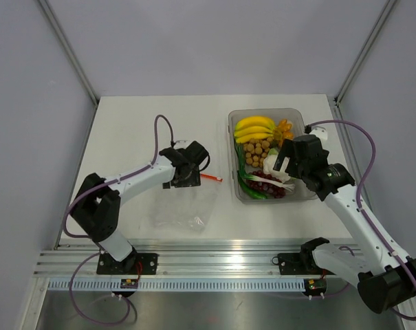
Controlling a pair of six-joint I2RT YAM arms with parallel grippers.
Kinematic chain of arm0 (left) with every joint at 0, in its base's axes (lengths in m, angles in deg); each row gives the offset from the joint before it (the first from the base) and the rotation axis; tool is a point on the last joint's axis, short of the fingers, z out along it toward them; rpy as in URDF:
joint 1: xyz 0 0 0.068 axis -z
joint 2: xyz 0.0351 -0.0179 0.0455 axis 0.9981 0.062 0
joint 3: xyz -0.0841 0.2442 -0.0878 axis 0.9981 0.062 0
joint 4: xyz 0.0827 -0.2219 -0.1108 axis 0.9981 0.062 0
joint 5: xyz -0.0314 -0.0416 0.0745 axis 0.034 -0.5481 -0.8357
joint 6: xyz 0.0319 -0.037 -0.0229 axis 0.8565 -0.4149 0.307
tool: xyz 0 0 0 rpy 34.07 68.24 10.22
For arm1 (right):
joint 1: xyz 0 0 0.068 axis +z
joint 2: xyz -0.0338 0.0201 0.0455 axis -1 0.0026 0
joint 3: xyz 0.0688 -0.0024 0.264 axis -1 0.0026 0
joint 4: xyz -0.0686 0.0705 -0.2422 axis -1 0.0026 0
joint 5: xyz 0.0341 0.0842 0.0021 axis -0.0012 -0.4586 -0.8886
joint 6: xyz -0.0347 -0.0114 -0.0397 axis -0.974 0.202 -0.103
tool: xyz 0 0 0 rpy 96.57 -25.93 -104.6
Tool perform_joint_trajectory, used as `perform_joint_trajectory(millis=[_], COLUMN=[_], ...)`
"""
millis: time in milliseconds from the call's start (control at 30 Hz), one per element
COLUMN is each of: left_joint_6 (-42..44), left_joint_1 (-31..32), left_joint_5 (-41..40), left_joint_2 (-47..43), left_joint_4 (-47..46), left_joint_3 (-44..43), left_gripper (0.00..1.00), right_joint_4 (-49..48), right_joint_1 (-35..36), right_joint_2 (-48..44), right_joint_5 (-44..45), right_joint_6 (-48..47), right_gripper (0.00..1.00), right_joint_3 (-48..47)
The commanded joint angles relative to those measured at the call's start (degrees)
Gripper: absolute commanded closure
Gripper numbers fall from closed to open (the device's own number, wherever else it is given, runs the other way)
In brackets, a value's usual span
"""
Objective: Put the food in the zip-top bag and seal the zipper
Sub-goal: Pick up the zipper food storage bag at the center of the board.
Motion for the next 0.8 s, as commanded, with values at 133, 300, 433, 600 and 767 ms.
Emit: perform_joint_trajectory(millis=[133, 300, 433, 600, 767], left_joint_6=[-8.68, -11.85, -15.62, -19.23, -19.15], left_joint_1=[-0.54, -0.71, -0.62, -0.62, -0.62], left_joint_5=[-7.05, -5.74, -1.80, 4.96, 6.92], left_joint_2=[-18.28, -25.05, -28.22, -32.79, -33.67], left_joint_4=[3.56, 7.25, 8.40, 3.25, -1.44], left_joint_3=[13.86, 20.54, 25.37, 31.53, 32.87], left_gripper=[0.14, 0.11, 0.07, 0.09, 0.50], right_joint_4=[-4.04, -4.84, -5.89, -6.68, -5.98], right_joint_1=[3.41, 7.37, 9.66, 10.98, 11.68], right_joint_2=[0.05, 3.83, 5.68, 6.29, 6.03], right_joint_5=[-9.39, -9.66, -9.65, -10.01, -9.48], right_joint_6=[-5.79, -5.97, -4.92, -4.04, -3.42], right_gripper=[0.00, 0.00, 0.00, 0.01, 0.01], right_joint_3=[-1.81, -5.32, -5.85, -5.59, -5.85])
